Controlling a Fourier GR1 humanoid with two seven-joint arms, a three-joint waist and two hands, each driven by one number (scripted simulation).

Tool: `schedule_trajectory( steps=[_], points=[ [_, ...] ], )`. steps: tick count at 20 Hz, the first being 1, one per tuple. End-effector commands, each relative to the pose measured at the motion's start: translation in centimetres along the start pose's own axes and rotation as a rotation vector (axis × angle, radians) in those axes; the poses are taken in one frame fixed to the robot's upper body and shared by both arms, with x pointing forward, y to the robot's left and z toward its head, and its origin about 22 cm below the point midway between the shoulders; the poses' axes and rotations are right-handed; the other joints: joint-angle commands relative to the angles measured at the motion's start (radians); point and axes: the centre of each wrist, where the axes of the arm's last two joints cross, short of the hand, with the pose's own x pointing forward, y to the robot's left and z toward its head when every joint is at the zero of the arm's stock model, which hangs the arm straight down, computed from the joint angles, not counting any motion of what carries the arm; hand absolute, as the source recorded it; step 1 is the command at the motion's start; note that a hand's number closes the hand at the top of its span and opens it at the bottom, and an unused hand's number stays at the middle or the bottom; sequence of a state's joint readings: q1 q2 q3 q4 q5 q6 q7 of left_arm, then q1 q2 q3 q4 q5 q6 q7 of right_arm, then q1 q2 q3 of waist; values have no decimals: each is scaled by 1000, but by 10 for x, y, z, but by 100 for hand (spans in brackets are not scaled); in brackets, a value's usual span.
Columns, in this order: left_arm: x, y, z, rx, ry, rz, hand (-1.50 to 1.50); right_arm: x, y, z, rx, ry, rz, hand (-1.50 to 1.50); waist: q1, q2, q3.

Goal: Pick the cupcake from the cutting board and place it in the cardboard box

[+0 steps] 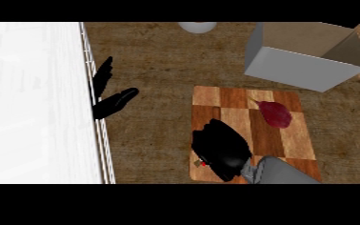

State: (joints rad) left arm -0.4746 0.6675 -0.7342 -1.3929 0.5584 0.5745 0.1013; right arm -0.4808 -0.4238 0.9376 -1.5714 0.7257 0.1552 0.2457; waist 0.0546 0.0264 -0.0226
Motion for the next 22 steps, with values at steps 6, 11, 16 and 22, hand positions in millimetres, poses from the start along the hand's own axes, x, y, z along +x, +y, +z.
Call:
schedule_trajectory(
  steps=[6, 11, 16, 22],
  points=[
    [26, 7, 3, -139, -287, -65, 0, -3, -43, 12, -264, -372, 89, 150, -45, -32, 23],
    [18, 18, 1, -102, -298, -76, 0, -31, -71, 33, -387, -358, 58, 150, -69, -32, 22],
    [14, 20, 4, -87, -284, -67, 0, -52, -96, 46, -585, -162, -148, 150, -74, -39, 23],
    [11, 15, 5, -133, -320, -67, 0, -101, -137, 54, -700, 64, -273, 150, -41, -28, 21]
  ],
)
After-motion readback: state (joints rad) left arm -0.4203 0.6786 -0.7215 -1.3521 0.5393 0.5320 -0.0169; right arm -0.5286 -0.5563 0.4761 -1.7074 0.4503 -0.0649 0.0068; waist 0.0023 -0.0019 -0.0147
